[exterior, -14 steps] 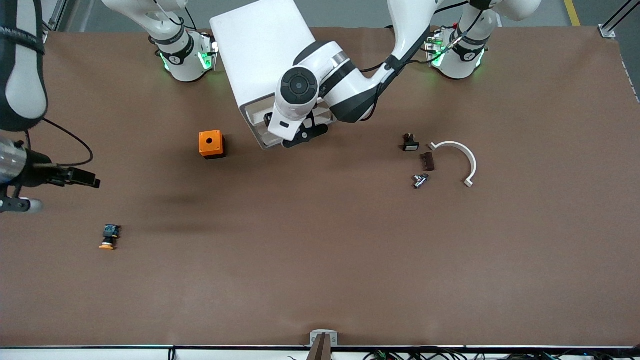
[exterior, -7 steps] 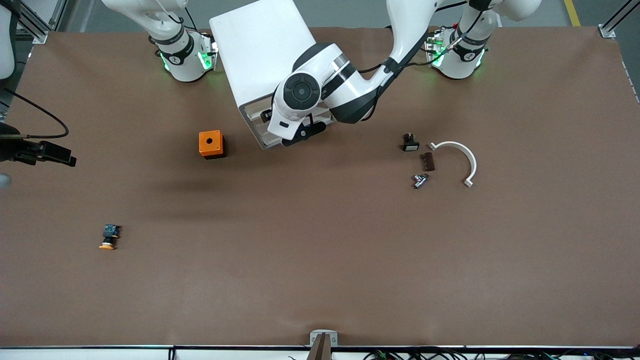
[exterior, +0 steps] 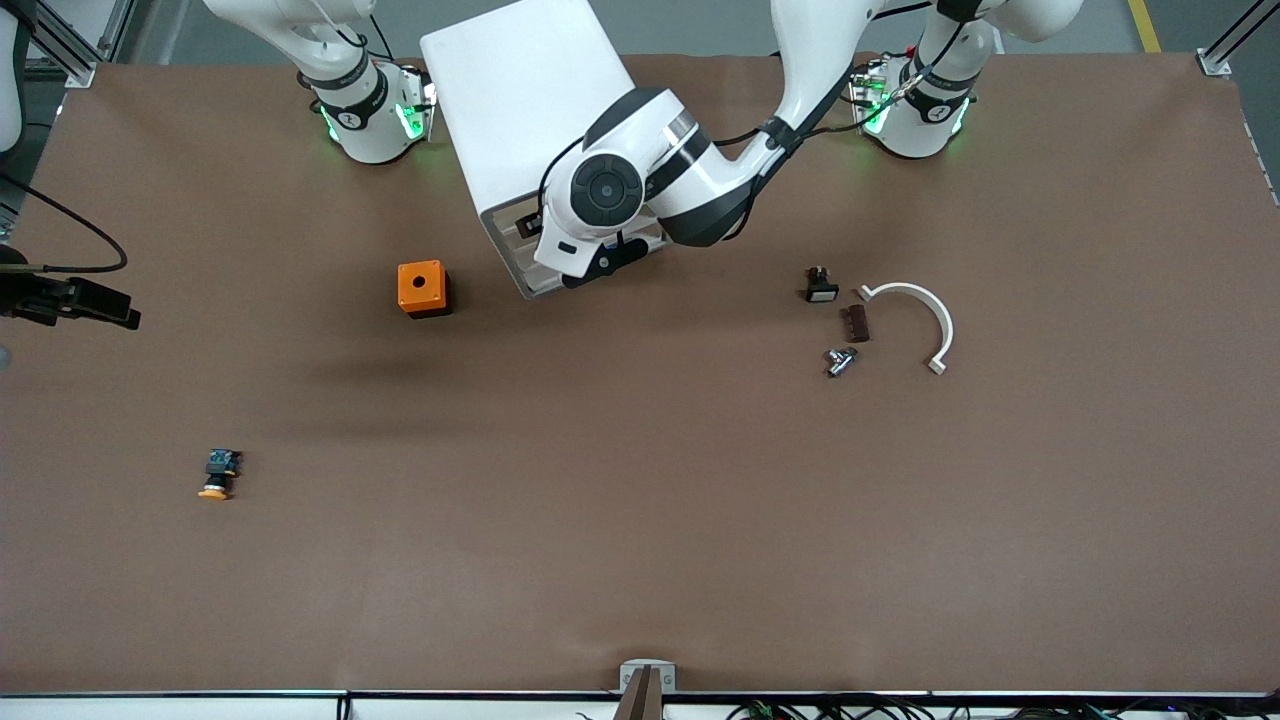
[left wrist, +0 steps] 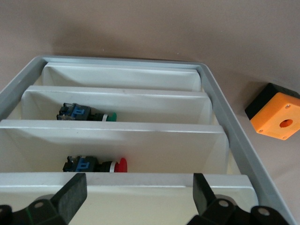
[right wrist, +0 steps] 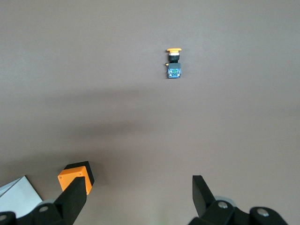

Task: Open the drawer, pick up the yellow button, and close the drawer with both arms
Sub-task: 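Push the drawer shut with the left gripper while the right gripper withdraws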

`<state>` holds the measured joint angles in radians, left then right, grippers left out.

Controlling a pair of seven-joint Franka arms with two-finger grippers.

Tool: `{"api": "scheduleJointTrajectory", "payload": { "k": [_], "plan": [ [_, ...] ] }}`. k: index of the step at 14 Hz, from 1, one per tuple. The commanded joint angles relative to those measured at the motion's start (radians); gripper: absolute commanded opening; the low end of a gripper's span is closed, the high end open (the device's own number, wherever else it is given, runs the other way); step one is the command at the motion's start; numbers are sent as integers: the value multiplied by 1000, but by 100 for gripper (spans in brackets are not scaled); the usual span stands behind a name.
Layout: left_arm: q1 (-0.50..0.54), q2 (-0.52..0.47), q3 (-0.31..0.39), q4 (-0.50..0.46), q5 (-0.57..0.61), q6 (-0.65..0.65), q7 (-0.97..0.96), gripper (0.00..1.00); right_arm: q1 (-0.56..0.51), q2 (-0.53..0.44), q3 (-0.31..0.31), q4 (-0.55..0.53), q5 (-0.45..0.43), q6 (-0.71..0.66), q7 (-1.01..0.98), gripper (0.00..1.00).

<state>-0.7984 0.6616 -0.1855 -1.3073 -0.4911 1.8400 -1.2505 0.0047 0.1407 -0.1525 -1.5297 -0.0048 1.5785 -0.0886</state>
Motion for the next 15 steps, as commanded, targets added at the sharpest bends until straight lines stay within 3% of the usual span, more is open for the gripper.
{"api": "scheduleJointTrajectory", "payload": {
  "k": [1,9,15],
  "plan": [
    [-9,0,-2,-13,-30,5,-7,99,-17,8,11,30,-17,-20,7,100],
    [50,-57,11,-1,-3,-10,-9,99,-22,17,11,111,-12,-44,13,100],
    [255,-266,11,0,101,-168,6,99,-25,4,7,189,0,-209,12,100]
  ]
}}
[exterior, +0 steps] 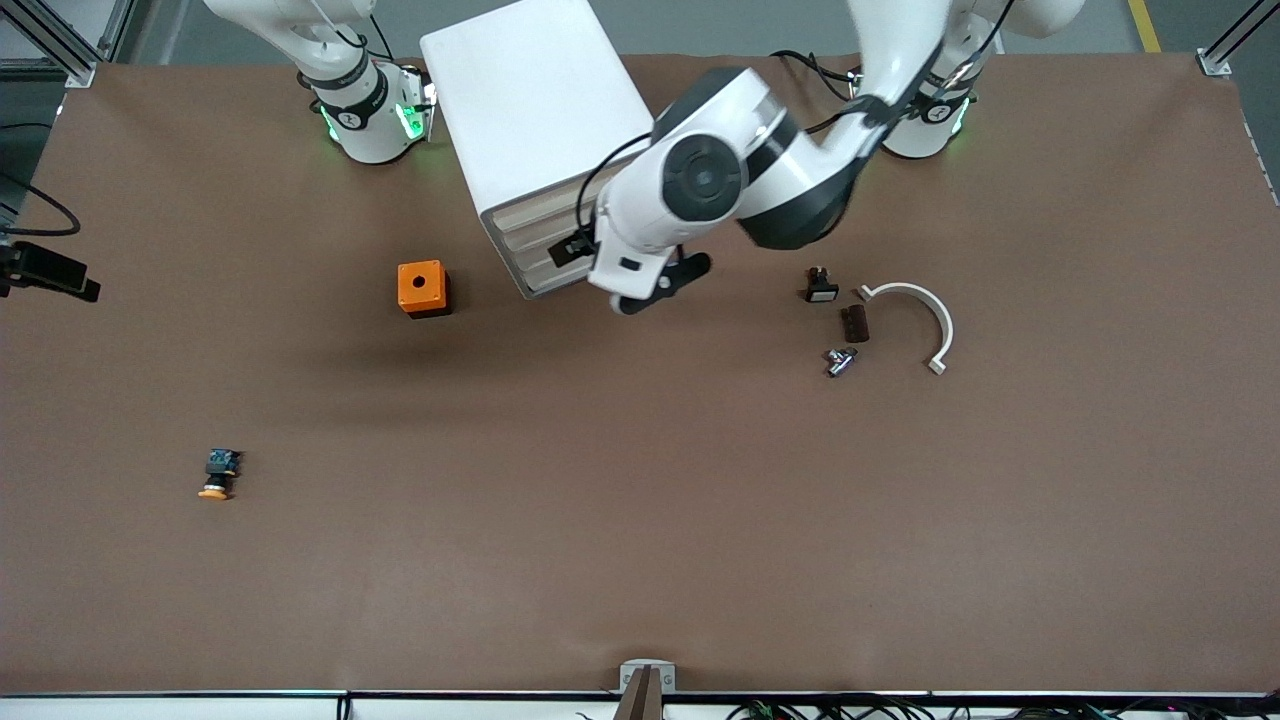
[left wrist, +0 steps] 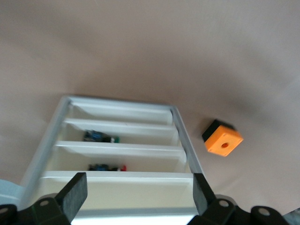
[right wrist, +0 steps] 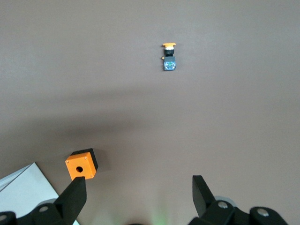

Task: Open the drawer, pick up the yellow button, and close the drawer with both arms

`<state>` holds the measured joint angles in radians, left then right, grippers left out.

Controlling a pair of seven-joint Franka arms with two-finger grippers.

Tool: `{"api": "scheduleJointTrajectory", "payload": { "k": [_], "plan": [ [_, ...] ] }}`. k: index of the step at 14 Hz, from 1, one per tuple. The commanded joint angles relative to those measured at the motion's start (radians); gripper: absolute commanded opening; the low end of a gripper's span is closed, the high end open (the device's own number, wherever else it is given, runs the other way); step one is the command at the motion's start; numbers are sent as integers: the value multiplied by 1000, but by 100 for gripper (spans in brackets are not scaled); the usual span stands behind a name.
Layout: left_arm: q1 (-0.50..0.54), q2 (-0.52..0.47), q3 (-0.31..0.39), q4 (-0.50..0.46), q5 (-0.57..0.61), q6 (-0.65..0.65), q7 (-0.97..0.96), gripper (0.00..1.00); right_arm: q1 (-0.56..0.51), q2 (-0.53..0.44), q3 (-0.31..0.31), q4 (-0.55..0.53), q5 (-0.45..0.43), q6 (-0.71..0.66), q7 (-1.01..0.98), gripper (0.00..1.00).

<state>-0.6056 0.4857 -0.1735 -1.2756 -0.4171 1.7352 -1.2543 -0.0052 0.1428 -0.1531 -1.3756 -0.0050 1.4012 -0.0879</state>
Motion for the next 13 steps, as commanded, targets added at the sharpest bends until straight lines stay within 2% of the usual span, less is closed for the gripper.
{"api": "scheduleJointTrajectory", "payload": {
  "k": [1,3,5,9,13],
  "plan": [
    [108,-125,-3,-31,37,-92,36,99,-13,4,9,38,-4,-31,13,100],
    [174,-189,-3,-28,113,-191,125,99,-10,1,12,41,2,-30,17,100],
    [220,-223,-1,-28,175,-201,205,99,-10,-14,13,33,3,-53,19,100],
    [395,-282,-4,-28,176,-236,350,99,-9,-28,15,32,6,-41,17,100],
    [578,-355,-4,-30,173,-351,686,99,-12,-80,12,-34,68,-41,59,100]
  ]
}}
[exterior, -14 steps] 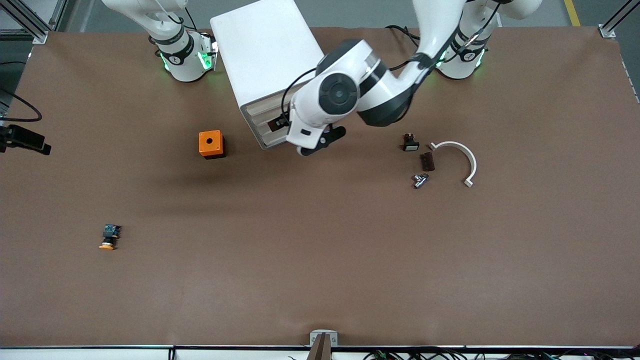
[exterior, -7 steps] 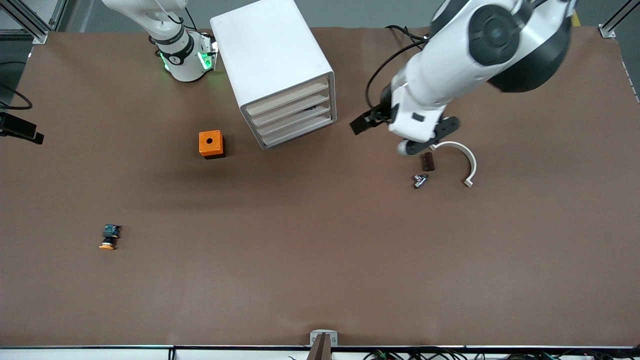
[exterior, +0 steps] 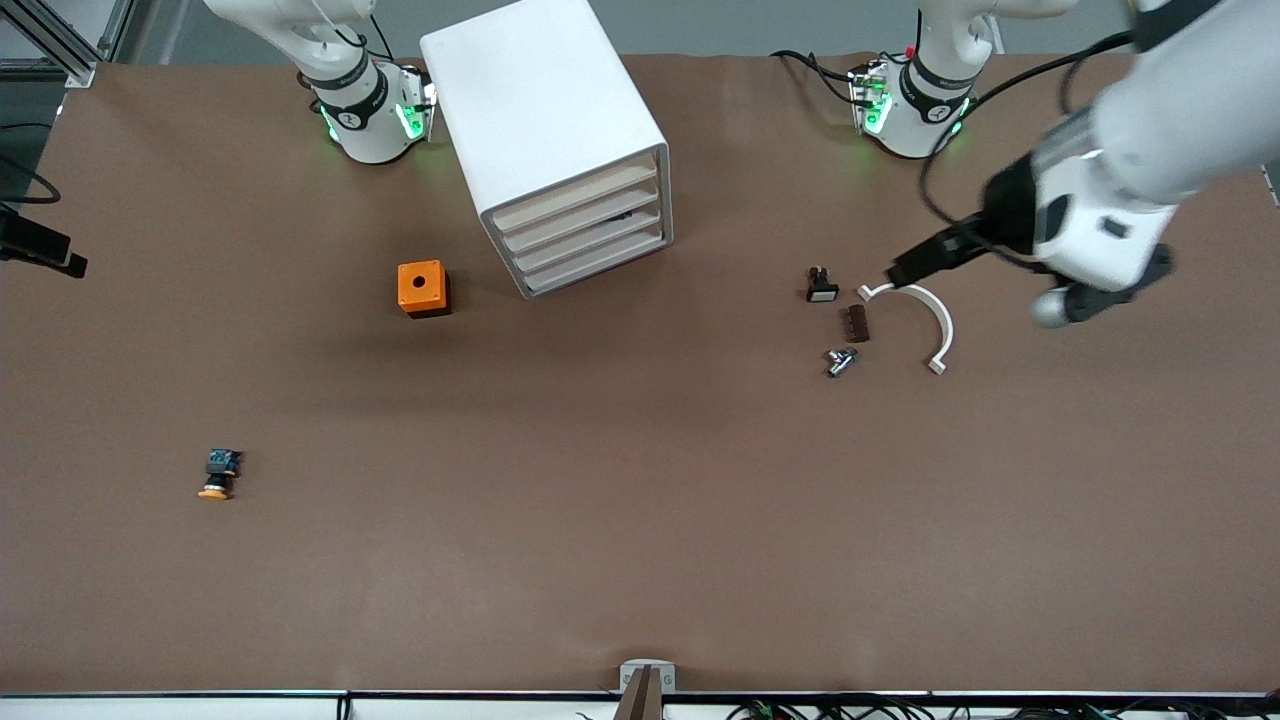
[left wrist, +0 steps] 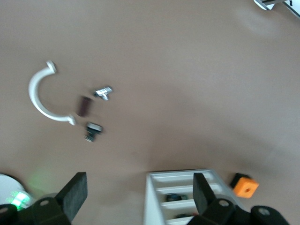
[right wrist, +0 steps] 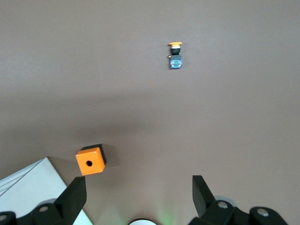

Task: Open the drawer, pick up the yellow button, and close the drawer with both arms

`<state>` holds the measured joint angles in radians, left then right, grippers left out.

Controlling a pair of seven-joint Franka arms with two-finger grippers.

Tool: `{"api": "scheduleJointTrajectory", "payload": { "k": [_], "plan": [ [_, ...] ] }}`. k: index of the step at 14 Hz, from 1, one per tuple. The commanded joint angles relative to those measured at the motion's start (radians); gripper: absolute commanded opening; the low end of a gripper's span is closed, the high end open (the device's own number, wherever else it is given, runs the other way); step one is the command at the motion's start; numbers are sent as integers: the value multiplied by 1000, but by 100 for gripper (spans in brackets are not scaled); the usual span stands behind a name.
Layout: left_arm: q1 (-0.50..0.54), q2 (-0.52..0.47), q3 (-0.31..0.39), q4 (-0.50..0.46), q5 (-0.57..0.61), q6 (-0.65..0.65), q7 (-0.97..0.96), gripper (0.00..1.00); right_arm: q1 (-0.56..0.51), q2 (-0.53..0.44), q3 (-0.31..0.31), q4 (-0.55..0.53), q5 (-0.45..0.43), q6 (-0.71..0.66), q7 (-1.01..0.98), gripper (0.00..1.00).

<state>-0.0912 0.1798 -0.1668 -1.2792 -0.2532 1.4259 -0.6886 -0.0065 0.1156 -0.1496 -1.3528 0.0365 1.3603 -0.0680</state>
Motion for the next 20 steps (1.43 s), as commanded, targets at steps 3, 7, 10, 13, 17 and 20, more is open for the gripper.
{"api": "scheduleJointTrajectory", "payload": {
  "k": [3,7,10,13,17,20],
  "plan": [
    [110,-59,-8,-37,61,-88,257,99,-1,-77,8,-66,22,3,42,100],
    [125,-63,6,-80,161,-101,421,99,11,-161,5,-188,-1,97,40,100],
    [47,-104,121,-173,198,-87,538,99,13,-186,7,-223,-55,117,39,100],
    [45,-155,148,-287,198,11,583,99,14,-186,7,-223,-72,117,42,100],
    [59,-263,148,-463,198,182,589,99,17,-189,7,-223,-61,102,42,100],
    [77,-293,150,-460,198,182,606,99,23,-191,7,-224,-60,97,42,100]
  ]
}}
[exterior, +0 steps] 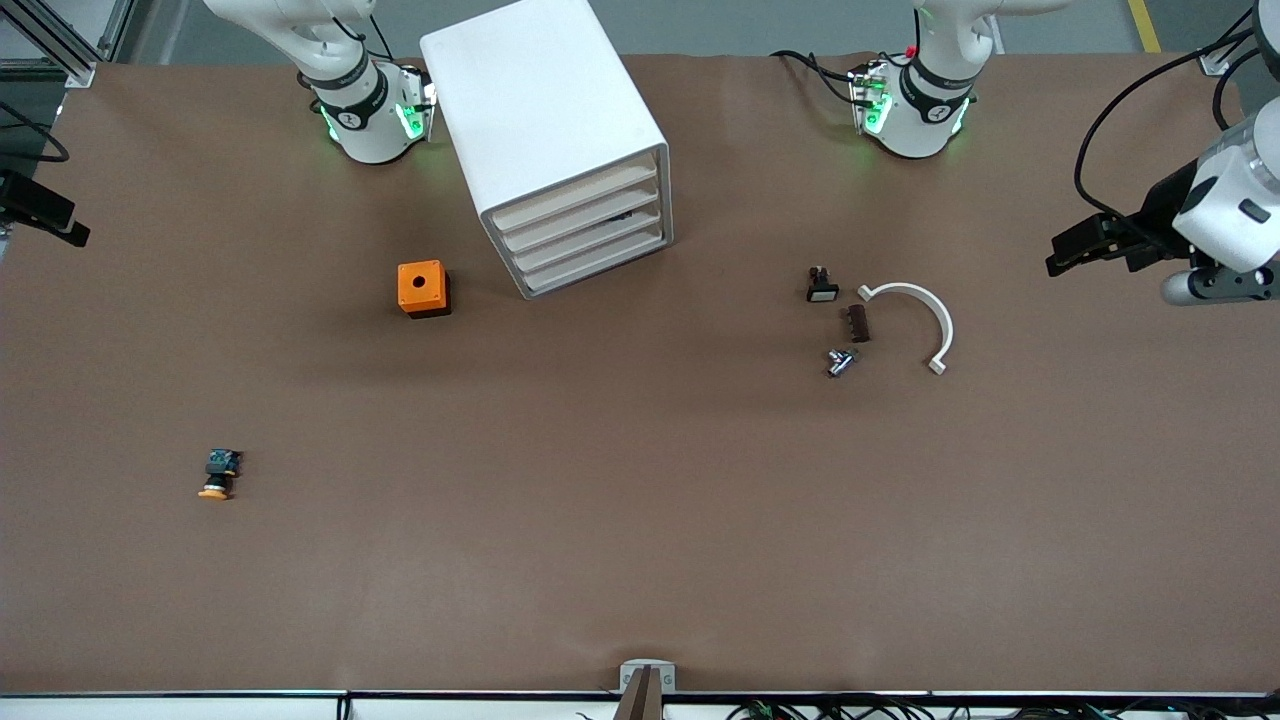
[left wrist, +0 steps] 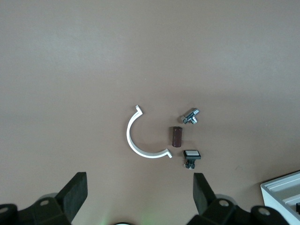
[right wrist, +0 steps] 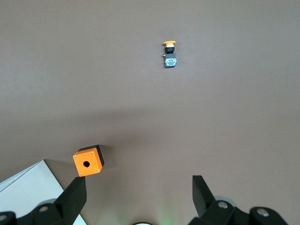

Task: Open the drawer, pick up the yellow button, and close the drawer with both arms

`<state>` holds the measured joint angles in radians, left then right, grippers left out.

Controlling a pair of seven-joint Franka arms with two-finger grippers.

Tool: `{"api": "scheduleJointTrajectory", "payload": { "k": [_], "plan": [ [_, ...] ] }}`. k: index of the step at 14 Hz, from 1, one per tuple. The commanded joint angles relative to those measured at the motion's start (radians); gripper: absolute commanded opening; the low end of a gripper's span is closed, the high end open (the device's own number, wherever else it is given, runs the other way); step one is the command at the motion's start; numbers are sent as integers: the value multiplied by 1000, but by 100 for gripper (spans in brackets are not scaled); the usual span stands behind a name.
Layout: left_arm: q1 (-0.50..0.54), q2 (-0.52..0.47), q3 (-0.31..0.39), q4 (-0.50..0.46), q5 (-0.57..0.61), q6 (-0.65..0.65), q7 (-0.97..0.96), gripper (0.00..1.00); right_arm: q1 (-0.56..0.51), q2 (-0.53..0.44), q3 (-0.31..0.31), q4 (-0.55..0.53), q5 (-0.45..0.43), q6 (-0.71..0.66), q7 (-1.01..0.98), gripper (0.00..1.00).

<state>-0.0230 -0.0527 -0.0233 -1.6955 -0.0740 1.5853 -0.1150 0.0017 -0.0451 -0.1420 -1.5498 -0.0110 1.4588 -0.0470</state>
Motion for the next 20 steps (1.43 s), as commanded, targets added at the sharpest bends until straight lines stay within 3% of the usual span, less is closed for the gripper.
{"api": "scheduleJointTrajectory", "payload": {
  "k": [1,4,9,20],
  "plan": [
    [23,-65,6,-42,20,22,41,99,17,-30,-1,-27,-12,-2,21,100],
    [26,-84,8,-20,20,18,51,99,18,-30,-1,-27,-12,-2,21,100],
    [28,-4,8,109,23,22,49,99,21,-30,-1,-27,-7,-3,21,100],
    [14,1,-3,125,63,19,41,99,8,-32,1,-26,28,-5,52,100]
  ]
}}
